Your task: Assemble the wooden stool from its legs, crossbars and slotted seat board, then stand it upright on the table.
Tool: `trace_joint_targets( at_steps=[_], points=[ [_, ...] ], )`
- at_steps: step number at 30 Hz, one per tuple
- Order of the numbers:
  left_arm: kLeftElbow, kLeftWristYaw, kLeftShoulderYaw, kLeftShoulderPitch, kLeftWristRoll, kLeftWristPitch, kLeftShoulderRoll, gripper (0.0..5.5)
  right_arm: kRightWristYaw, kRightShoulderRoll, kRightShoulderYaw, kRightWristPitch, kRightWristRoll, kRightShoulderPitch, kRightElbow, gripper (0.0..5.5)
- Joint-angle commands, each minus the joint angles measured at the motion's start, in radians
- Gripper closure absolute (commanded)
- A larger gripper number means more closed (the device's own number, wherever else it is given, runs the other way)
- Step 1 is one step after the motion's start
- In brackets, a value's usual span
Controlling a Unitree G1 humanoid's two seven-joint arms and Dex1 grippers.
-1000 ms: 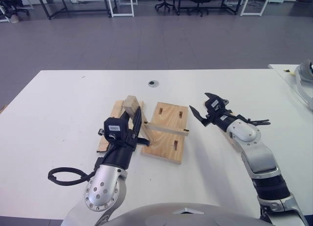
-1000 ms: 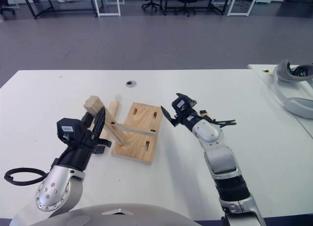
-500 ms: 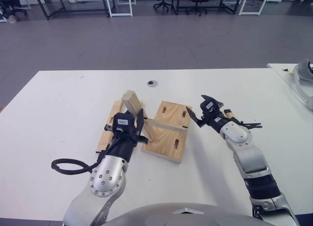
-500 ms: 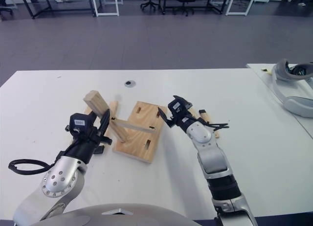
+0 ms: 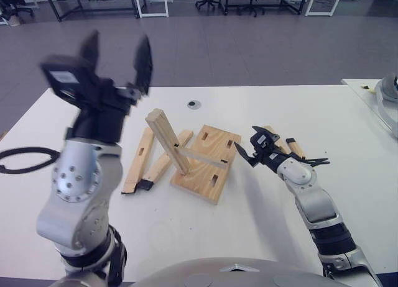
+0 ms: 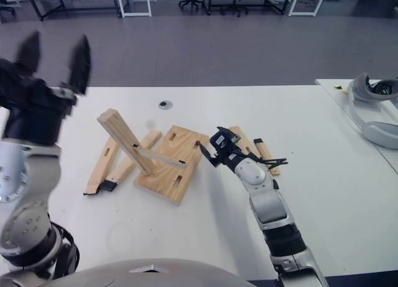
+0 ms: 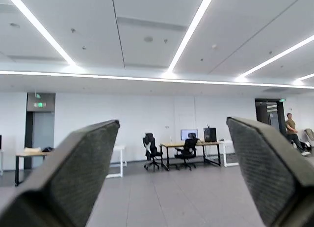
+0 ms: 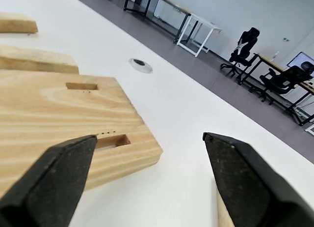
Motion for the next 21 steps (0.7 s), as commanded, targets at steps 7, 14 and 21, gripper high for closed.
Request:
trace_joint_targets(
  at_steps=[7,14,21],
  points=[
    [0.441,-0.365,0.062,0.467,0.169,-0.166,0.187,1.48,-0.007,0.032,-0.065,0.008,0.05,-0.097,0.085,1.46],
    [0.547,-0.505,-0.249,0.661,0.46,-0.373,0.24,1.48,-0.067,-0.015,-0.223,-0.005,0.073,-0.15,0.17,1.46],
    [0.59,-0.584,-0.291,0.656,0.444,-0.427,0.192,1.48,-0.064,-0.017,-0.229,-0.04,0.064,-0.156,0.236,1.46]
  ],
)
